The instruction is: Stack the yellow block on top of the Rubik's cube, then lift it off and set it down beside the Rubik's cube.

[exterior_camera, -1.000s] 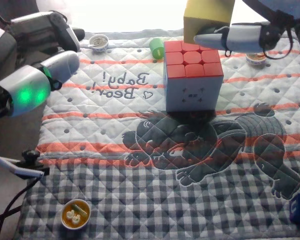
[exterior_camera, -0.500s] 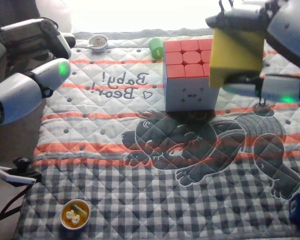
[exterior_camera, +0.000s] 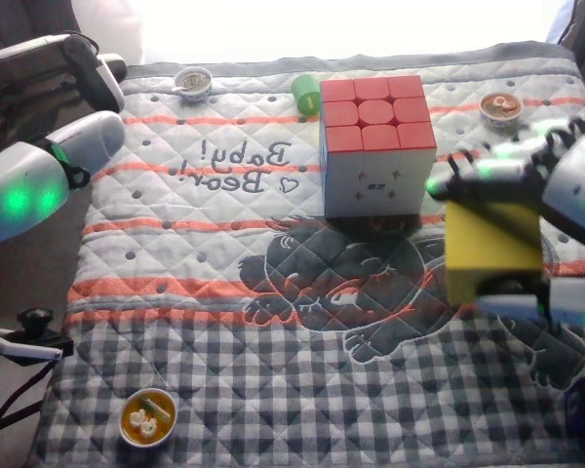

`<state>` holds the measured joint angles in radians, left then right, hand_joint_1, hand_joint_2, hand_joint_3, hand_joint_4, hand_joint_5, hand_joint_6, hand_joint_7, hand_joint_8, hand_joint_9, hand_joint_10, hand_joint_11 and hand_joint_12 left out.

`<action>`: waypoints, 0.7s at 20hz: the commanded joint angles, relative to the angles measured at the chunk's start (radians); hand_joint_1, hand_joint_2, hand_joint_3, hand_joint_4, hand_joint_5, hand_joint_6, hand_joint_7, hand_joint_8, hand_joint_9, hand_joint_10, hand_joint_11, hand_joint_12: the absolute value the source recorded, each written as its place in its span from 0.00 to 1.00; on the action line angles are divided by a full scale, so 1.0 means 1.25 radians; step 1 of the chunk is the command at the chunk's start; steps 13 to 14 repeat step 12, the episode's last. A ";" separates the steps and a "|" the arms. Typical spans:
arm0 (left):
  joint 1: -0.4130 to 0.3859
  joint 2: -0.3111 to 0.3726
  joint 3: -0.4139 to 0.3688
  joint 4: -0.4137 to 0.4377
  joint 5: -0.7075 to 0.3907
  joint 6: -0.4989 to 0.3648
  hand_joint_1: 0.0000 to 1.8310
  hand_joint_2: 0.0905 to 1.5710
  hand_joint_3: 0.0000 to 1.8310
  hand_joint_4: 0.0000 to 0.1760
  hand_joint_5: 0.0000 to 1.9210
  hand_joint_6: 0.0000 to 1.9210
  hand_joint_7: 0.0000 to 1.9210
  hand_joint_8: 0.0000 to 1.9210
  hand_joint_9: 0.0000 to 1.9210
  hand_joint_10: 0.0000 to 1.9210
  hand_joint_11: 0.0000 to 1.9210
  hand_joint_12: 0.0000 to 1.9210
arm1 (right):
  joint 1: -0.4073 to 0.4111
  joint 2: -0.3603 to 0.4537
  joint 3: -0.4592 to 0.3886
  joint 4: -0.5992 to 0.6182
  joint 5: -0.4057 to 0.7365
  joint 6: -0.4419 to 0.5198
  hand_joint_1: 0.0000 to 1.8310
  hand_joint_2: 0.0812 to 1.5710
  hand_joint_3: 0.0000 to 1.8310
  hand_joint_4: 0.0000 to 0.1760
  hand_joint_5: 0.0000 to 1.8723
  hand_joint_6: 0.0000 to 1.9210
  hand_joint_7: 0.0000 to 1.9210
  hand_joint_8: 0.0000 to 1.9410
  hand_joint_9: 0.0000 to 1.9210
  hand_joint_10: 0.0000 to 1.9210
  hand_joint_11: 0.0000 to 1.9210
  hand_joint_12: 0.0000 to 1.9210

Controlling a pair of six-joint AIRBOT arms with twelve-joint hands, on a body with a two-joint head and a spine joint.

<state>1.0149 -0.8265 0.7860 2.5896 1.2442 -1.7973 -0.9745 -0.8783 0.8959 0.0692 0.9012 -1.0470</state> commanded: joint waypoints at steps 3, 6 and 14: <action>-0.003 0.000 0.000 0.027 0.101 -0.009 0.46 0.83 0.00 0.76 0.32 0.80 0.26 0.00 0.10 0.18 0.00 0.30 | -0.017 -0.010 -0.007 -0.004 0.081 0.014 0.67 0.75 0.00 0.00 0.44 0.61 0.47 0.66 0.42 0.77 0.33 0.94; -0.003 -0.001 0.000 0.026 0.101 -0.009 0.46 0.83 0.00 0.76 0.32 0.79 0.26 0.00 0.08 0.23 0.00 0.41 | -0.037 -0.023 -0.007 -0.002 0.055 0.023 0.61 0.75 0.00 0.00 0.42 0.66 0.34 0.60 0.27 0.71 0.18 0.91; 0.002 -0.001 0.000 0.019 0.100 -0.009 0.46 0.83 0.00 0.72 0.32 0.80 0.28 0.04 0.06 0.36 0.00 0.47 | -0.045 -0.019 -0.019 0.010 0.059 0.023 0.47 0.54 0.00 0.00 0.01 0.59 0.00 0.57 0.00 0.59 0.00 0.80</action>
